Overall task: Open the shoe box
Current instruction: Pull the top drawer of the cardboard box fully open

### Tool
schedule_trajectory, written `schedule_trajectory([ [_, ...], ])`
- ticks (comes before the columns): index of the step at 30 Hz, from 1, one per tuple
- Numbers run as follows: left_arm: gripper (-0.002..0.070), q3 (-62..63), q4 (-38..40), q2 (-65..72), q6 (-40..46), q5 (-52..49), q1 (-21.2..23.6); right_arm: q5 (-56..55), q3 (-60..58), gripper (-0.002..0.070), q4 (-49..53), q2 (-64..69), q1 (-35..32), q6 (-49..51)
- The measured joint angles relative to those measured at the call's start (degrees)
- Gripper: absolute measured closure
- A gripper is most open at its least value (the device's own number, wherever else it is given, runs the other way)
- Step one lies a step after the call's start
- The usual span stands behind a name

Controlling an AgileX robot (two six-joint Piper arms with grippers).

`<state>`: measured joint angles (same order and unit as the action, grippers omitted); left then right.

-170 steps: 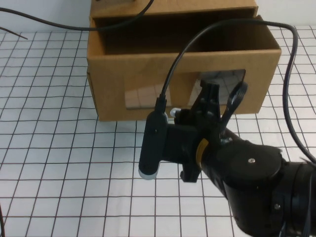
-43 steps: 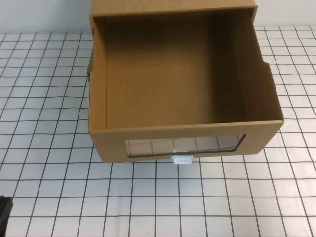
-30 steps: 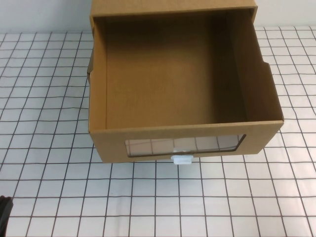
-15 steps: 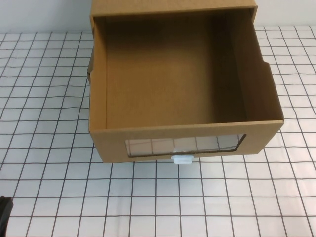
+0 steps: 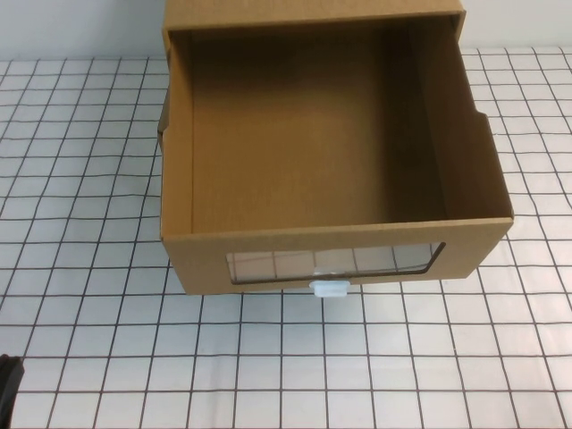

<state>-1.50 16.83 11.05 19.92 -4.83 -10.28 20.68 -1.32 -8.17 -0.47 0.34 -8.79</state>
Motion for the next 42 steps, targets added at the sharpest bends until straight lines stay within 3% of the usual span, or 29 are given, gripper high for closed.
schedule_trajectory([
  [26, 0.0678, 0.0, -1.75, -0.8, 0.0, -0.09, 0.0, 0.0, 0.0, 0.0689, 0.0, 0.0, 0.0, 0.0],
  [31, 0.0678, 0.0, -6.82, -7.91, -1.4, -1.22, 1.65, 0.0, 0.0, 0.0689, 0.0, 0.0, 0.0, 0.0],
  [35, 0.0678, 0.0, -13.81, -11.41, -7.65, -3.22, 2.81, 0.03, 0.0, 0.0689, -0.11, 0.0, 0.0, 0.0],
  [42, 0.0678, 0.0, -17.74, -11.62, -14.75, -14.86, 2.98, 0.14, 0.0, 0.0689, -0.11, -0.08, 0.0, 0.0],
])
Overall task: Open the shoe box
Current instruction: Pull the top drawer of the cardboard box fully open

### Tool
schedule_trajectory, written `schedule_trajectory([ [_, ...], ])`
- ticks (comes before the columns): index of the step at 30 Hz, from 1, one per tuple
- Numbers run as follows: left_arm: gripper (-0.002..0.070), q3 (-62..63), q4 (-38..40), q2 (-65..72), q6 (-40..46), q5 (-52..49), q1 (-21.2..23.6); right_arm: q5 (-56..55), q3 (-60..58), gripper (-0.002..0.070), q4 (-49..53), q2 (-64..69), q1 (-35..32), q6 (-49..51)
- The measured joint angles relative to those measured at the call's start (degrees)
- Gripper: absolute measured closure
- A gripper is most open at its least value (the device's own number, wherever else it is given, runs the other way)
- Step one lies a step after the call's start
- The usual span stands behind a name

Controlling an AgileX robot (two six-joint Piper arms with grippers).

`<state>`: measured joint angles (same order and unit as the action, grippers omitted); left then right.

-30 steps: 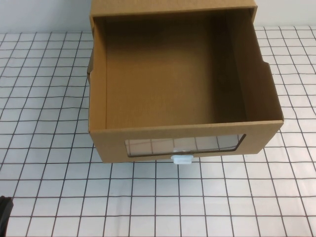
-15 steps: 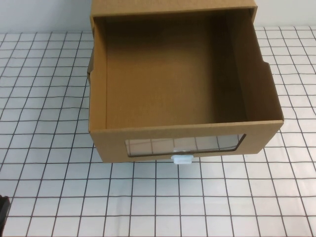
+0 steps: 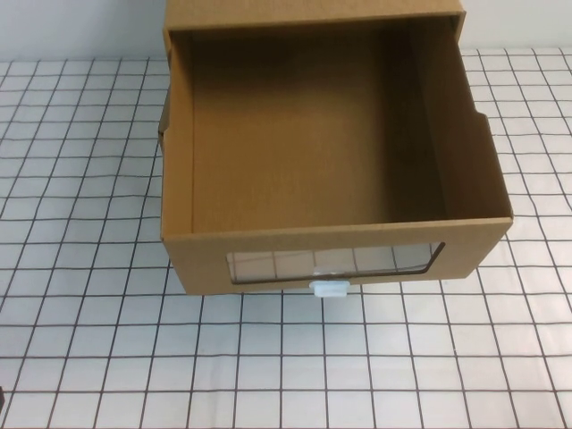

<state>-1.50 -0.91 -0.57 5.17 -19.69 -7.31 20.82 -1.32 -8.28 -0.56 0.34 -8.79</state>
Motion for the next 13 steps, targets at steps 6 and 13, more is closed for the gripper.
schedule_trajectory([
  [6, 0.0678, 0.0, -0.2, -0.04, -0.11, -0.59, 0.0, 0.0, 0.0, 0.0689, 0.0, 0.0, 0.0, 0.0],
  [13, 0.0678, 0.0, -0.33, -0.04, -0.11, -0.68, 0.0, 0.0, 0.0, 0.0689, 0.0, -0.13, 0.0, 0.0],
])
